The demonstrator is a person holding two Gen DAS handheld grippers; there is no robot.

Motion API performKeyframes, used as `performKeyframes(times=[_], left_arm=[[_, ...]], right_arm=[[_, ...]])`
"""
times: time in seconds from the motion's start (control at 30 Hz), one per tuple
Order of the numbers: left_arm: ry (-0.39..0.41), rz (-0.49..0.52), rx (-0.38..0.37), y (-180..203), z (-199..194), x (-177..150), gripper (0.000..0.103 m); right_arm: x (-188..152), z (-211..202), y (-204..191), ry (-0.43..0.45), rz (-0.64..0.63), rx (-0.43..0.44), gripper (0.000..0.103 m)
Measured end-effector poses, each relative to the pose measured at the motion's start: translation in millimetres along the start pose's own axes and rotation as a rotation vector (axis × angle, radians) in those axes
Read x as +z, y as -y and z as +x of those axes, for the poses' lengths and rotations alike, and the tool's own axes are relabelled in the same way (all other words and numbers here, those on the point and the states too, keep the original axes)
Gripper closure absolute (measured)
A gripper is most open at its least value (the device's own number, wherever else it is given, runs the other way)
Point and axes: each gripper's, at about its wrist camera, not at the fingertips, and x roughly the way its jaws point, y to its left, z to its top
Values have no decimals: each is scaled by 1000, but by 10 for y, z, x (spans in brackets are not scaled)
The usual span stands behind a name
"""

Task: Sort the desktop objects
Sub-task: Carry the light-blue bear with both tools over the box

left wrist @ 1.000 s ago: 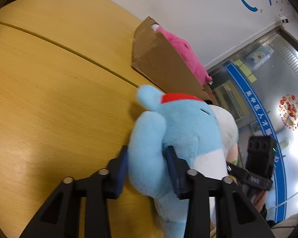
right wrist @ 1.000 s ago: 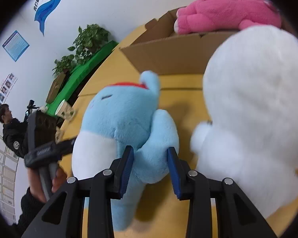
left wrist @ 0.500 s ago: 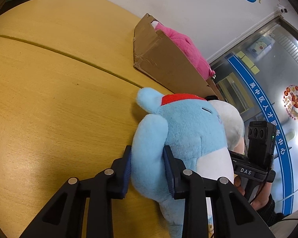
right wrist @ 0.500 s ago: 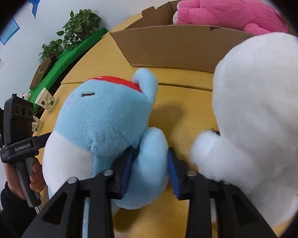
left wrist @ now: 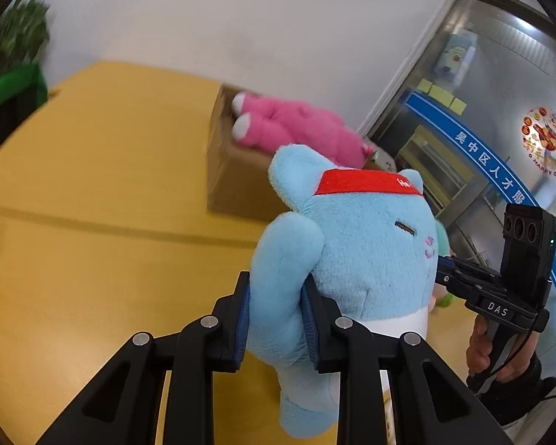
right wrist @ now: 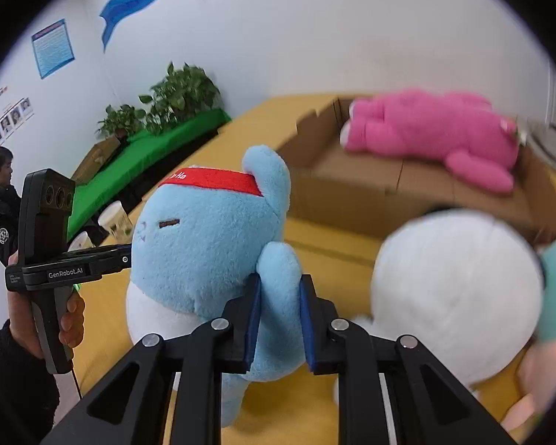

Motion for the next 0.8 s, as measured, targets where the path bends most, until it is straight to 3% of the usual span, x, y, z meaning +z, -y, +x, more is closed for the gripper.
performKeyframes(times=[0.23,0.4,0.6,0.8], left_arm=[[121,186,7,461,11,1170,76],[121,222,29,440,529,1998,76],[14,168,93,4,1446,2396,76],[-139,97,167,-599,2184,2148,77]], right_arm=[[927,-400,266,169,-63,-34,84],[1635,-262,659,197,-62,-55,84],[2053,631,1265,66,9,-37,84],[1867,1705,1649,-195,89,27,84]])
